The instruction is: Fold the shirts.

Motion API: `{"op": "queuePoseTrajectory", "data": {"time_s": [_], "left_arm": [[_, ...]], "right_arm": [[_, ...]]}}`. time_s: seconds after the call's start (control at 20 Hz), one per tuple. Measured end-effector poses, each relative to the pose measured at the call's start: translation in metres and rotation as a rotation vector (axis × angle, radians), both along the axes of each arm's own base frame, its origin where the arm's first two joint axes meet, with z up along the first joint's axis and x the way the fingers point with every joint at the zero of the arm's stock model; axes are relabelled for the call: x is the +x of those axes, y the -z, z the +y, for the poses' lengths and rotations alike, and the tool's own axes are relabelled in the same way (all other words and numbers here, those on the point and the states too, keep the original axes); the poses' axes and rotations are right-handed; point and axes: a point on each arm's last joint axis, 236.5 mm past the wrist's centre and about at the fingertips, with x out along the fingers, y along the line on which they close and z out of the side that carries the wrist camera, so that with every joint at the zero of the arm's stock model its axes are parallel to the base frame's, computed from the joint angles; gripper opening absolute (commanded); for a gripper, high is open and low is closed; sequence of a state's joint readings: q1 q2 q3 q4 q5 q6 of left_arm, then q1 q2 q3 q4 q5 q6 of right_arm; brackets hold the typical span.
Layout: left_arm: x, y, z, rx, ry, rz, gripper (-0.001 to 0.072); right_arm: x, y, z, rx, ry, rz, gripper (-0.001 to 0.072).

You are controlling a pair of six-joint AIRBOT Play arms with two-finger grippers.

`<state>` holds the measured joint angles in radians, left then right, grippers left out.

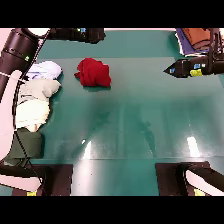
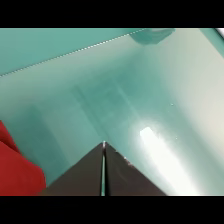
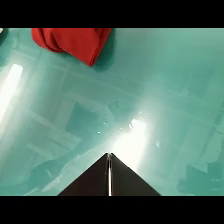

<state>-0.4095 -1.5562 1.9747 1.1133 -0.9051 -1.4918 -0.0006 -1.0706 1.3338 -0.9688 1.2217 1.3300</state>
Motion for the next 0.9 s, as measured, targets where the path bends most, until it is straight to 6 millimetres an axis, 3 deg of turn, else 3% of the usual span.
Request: {"op": "queuePoseTrajectory", "data": {"time_s": [0.9], "left_arm": [[0.0073,-0.0082,0.0026,-0.007,-0.020,-0.046,0.0023]], "right_arm": [[0.0045,-0.0030,-0.0010,0.004,0.013,-0.019,0.0019]]}}
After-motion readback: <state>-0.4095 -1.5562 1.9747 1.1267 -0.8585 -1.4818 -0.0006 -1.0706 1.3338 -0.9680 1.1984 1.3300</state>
